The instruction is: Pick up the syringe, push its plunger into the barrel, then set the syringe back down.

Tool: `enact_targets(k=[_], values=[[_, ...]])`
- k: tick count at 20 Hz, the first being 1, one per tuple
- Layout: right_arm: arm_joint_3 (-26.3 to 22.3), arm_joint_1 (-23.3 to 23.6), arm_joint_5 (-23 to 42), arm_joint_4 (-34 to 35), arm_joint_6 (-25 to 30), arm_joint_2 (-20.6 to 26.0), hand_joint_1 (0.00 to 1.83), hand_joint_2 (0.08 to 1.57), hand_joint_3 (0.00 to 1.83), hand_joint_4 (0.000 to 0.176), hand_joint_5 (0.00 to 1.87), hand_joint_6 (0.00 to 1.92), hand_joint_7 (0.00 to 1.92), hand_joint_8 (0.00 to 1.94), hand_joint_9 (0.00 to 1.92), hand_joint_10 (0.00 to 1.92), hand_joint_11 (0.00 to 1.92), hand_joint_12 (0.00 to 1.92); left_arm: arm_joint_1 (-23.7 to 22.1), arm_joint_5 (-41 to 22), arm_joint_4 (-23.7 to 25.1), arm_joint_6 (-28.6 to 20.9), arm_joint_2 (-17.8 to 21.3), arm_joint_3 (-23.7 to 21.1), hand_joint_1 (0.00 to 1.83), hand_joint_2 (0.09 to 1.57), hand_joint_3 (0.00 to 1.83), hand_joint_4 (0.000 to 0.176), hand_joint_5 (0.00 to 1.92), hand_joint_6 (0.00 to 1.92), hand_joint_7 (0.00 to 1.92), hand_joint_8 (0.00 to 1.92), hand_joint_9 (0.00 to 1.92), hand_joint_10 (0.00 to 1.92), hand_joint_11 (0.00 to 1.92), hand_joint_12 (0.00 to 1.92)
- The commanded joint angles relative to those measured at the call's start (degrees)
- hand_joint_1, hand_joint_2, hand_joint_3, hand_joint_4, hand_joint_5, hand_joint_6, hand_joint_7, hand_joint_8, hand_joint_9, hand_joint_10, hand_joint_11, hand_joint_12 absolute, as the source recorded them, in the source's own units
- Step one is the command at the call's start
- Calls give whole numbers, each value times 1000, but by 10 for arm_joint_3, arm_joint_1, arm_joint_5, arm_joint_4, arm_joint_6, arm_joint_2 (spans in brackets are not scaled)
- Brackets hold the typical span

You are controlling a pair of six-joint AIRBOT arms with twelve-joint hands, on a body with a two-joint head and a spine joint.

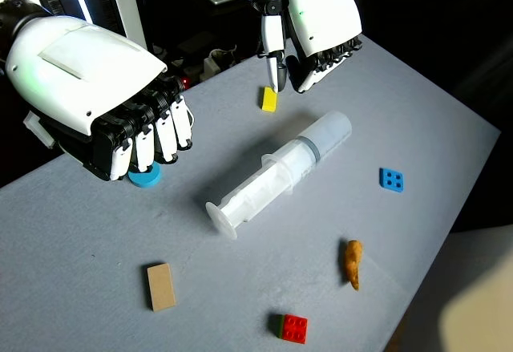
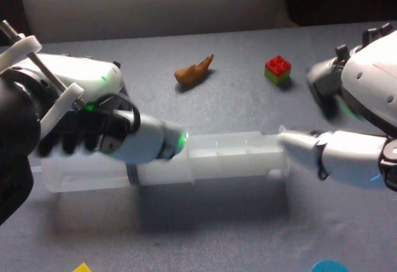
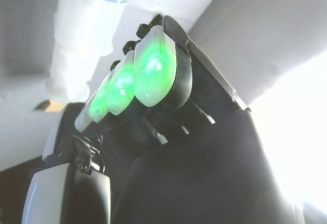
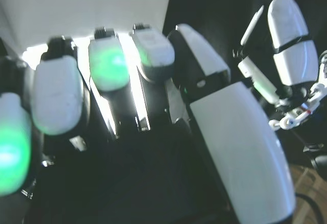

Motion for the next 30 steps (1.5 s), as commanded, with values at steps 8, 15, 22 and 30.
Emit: enact_targets(k=[8, 15, 22, 30], values=[[-1, 0, 26, -42, 3, 7, 109, 1085, 2, 0, 140, 3, 127, 1, 99, 0, 0, 409, 0, -4, 50, 0, -2, -4, 0, 1136, 5, 9, 43, 0, 0, 0, 0, 0, 0, 0], [0, 1, 20, -42, 5, 7, 110, 1095, 2, 0, 132, 2, 126, 3, 95, 2, 0, 301, 8, -2, 57, 0, -8, -3, 407, 950, 0, 0, 0, 0, 0, 0, 0, 0, 7, 5], [1, 0, 15, -42, 10, 7, 133, 1093, 0, 0, 149, 0, 151, 2, 114, 2, 0, 284, 44, -4, 72, -11, -39, 15, 583, 1022, 14, 0, 0, 0, 0, 0, 0, 0, 0, 0], [1, 1, 13, -42, 15, 9, 175, 1102, 1, 0, 145, 2, 137, 2, 112, 1, 0, 332, 92, -14, 106, -54, -73, 41, 571, 1091, 14, 0, 0, 0, 0, 0, 0, 0, 0, 0]])
